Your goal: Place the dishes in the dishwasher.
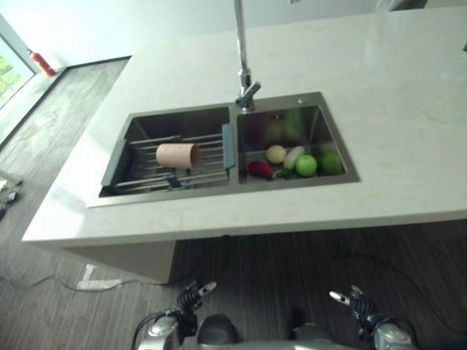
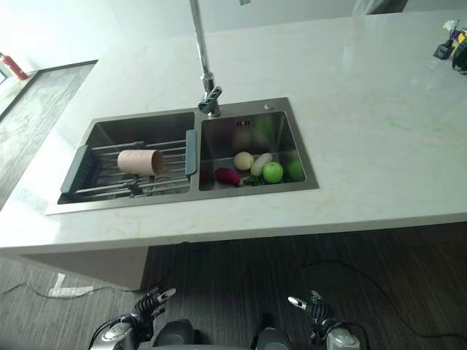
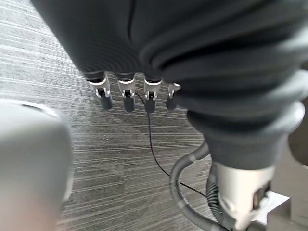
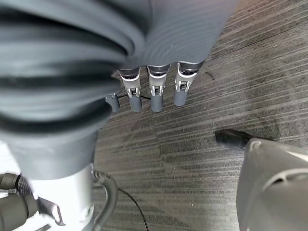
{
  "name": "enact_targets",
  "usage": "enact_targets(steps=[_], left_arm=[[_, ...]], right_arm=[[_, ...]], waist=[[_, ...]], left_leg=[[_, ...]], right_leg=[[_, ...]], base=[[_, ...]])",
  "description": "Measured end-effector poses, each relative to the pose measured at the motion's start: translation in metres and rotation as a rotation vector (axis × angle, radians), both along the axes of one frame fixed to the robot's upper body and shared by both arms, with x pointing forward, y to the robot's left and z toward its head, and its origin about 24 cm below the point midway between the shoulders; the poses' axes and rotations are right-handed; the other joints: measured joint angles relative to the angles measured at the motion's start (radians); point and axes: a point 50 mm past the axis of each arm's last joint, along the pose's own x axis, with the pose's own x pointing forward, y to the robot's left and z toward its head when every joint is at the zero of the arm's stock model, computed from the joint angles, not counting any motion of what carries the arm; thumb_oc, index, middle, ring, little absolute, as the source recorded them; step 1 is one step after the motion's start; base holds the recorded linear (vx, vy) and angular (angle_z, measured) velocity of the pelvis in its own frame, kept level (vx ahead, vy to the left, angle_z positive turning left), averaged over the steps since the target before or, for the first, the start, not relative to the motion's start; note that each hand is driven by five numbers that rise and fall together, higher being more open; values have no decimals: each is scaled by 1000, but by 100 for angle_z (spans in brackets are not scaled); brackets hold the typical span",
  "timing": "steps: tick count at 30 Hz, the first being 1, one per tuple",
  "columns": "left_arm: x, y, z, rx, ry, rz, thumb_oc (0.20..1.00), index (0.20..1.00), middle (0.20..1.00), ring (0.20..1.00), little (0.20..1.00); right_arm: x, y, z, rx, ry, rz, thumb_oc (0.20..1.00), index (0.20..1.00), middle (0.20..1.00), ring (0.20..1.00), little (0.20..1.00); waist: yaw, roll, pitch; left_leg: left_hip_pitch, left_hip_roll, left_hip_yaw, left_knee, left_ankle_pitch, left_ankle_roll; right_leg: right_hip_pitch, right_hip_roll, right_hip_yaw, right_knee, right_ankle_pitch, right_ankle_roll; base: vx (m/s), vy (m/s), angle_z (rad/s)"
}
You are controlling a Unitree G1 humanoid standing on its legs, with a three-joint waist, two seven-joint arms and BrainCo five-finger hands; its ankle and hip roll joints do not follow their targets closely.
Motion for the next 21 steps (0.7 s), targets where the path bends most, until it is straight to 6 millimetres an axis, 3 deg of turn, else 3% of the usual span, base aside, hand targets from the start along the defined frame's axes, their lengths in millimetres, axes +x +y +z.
enact_targets(steps=[1, 2, 5, 7, 8, 10, 11, 13, 17, 21], left_arm=[[-2, -1, -2, -2, 12, 3, 1000, 1000, 1000, 1000, 1000], [-4, -1, -3, -2, 20, 4, 1000, 1000, 1000, 1000, 1000], [-8, -1, -6, -8, 37, 1, 1000, 1000, 1000, 1000, 1000], [-16, -4, -10, -15, 71, 8, 1000, 1000, 1000, 1000, 1000], [-21, 3, -13, 3, 99, 16, 1000, 1000, 1000, 1000, 1000], [-23, 13, -12, 33, 108, 17, 1000, 1000, 1000, 1000, 1000], [-27, 26, -11, 69, 127, 23, 1000, 1000, 1000, 1000, 1000], [-31, 40, -9, 105, 142, 30, 1000, 1000, 1000, 1000, 1000], [-27, 44, -7, 116, 128, 32, 1000, 1000, 1000, 1000, 1000], [-33, 27, -13, 65, 145, 34, 1000, 1000, 1000, 1000, 1000]], right_arm=[[-7, -3, -2, -6, 19, -7, 1000, 1000, 1000, 1000, 1000], [-11, -4, -3, -8, 29, -14, 1000, 1000, 1000, 1000, 1000], [-21, -8, -6, -19, 61, -38, 1000, 1000, 1000, 1000, 1000], [-32, -14, -7, -36, 81, -61, 1000, 1000, 1000, 1000, 1000], [-38, -8, -12, -24, 105, -79, 1000, 1000, 1000, 1000, 1000], [-40, 4, -16, 8, 111, -73, 1000, 1000, 1000, 1000, 1000], [-42, 17, -20, 40, 111, -73, 1000, 1000, 1000, 1000, 1000], [-40, 28, -22, 70, 105, -69, 1000, 1000, 1000, 1000, 1000], [-33, 31, -21, 72, 93, -64, 1000, 1000, 1000, 1000, 1000], [-34, 24, -20, 53, 97, -64, 1000, 1000, 1000, 1000, 1000]], waist=[[0, 2, -1], [0, 5, -3], [-1, 20, -7], [-9, 56, -14], [-12, 39, -17], [-7, 15, -16], [-8, -12, -29], [-7, -21, -36], [-1, -16, -39], [5, 7, -48]], left_leg=[[0, 39, -24, -121, 53, -27], [4, 64, -18, -156, 66, -40], [37, 101, 42, -214, 92, -38], [96, 84, 63, -220, 116, -4], [132, 47, 73, -249, 134, -23], [139, 3, 98, -248, 129, -12], [142, -40, 107, -248, 114, 10], [152, -64, 128, -248, 102, 29], [152, -81, 143, -248, 96, 36], [154, -63, 142, -248, 97, 31]], right_leg=[[13, 12, -2, -3, 8, -5], [16, 17, 0, -2, 5, 0], [37, 4, 0, 8, -13, 41], [51, -6, -2, 28, -33, 85], [50, -49, 4, 52, -51, 112], [41, -105, -20, 71, -55, 129], [41, -145, -30, 63, -39, 146], [49, -169, -31, 45, -8, 166], [55, -175, -30, 5, 8, 187], [69, -150, -28, -24, 19, 189]], base=[[124, 292, -6], [120, 322, -8], [136, 302, -5], [146, 291, 5], [62, 127, -5], [81, 148, -13], [75, 155, -14], [32, 110, -22], [16, 25, -14], [15, -12, -5]])
